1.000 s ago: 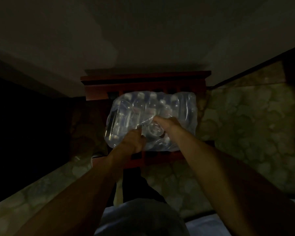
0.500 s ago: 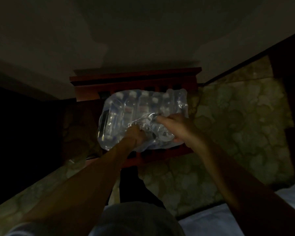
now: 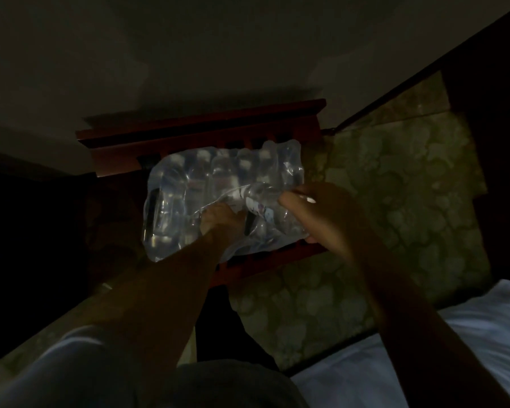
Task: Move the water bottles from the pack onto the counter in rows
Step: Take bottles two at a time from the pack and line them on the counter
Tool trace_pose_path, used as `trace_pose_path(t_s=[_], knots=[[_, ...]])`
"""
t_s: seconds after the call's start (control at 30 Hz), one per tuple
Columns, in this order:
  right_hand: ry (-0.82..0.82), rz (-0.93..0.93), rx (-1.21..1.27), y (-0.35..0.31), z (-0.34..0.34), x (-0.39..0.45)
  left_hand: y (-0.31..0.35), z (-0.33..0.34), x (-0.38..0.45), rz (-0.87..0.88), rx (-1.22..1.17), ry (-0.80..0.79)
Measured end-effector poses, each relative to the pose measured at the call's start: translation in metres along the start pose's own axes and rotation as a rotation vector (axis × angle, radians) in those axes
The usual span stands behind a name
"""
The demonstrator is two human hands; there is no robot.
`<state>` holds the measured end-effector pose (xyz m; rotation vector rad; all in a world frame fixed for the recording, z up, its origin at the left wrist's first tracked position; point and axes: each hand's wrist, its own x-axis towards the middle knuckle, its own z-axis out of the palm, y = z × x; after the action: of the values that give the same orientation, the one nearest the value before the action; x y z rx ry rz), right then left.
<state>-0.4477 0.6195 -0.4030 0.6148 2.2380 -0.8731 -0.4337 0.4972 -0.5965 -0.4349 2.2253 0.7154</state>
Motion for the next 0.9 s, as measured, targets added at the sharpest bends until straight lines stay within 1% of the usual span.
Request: trace_pose_path(t_s=[0.07, 0.1, 0.2, 0.23, 0.3, 0.37, 0.43, 0.53, 0.6, 0.63, 0.7, 0.77, 0.83, 0.9], knots=[[-0.012, 0.036, 0.034, 0.001, 0.000, 0.000, 0.003, 0.002, -0.001, -0.021, -0.050, 0.033], [-0.005, 0.038, 0.033, 0.002, 0.001, 0.000, 0.004, 0.000, -0.003, -0.060, -0.143, 0.023], [0.008, 0.016, 0.036, 0.006, 0.004, 0.000, -0.002, -0.008, -0.005, -0.226, -0.605, -0.058], [0.007, 0.012, 0.047, 0.006, 0.004, -0.001, -0.002, -0.013, -0.006, -0.286, -0.718, -0.090], [0.003, -0.003, 0.069, 0.006, 0.005, -0.004, -0.009, -0.016, -0.003, -0.353, -0.886, -0.117], [0.007, -0.006, 0.094, 0.005, 0.007, -0.007, -0.012, -0.022, -0.004, -0.349, -1.023, -0.154], [0.006, 0.007, 0.112, 0.003, 0.008, -0.009, -0.009, -0.040, -0.026, -0.299, -1.134, -0.245], [0.008, -0.002, 0.109, 0.001, 0.008, -0.014, -0.015, -0.058, -0.053, -0.272, -1.365, -0.495], [0.016, -0.037, 0.080, -0.001, 0.004, -0.019, -0.023, -0.070, -0.070, -0.277, -1.322, -0.530], [0.021, -0.059, 0.062, -0.003, 0.001, -0.022, -0.027, -0.076, -0.079, -0.272, -1.262, -0.529], [0.023, -0.108, 0.027, -0.009, -0.004, -0.028, -0.033, -0.089, -0.100, -0.249, -1.105, -0.587], [0.026, -0.152, -0.001, -0.016, -0.008, -0.035, -0.036, -0.100, -0.120, -0.227, -1.018, -0.634], [0.048, -0.183, -0.006, -0.024, -0.010, -0.041, -0.038, -0.109, -0.137, -0.210, -1.019, -0.657], [0.049, -0.149, 0.103, -0.032, -0.007, -0.047, -0.040, -0.116, -0.149, -0.175, -1.089, -0.688]])
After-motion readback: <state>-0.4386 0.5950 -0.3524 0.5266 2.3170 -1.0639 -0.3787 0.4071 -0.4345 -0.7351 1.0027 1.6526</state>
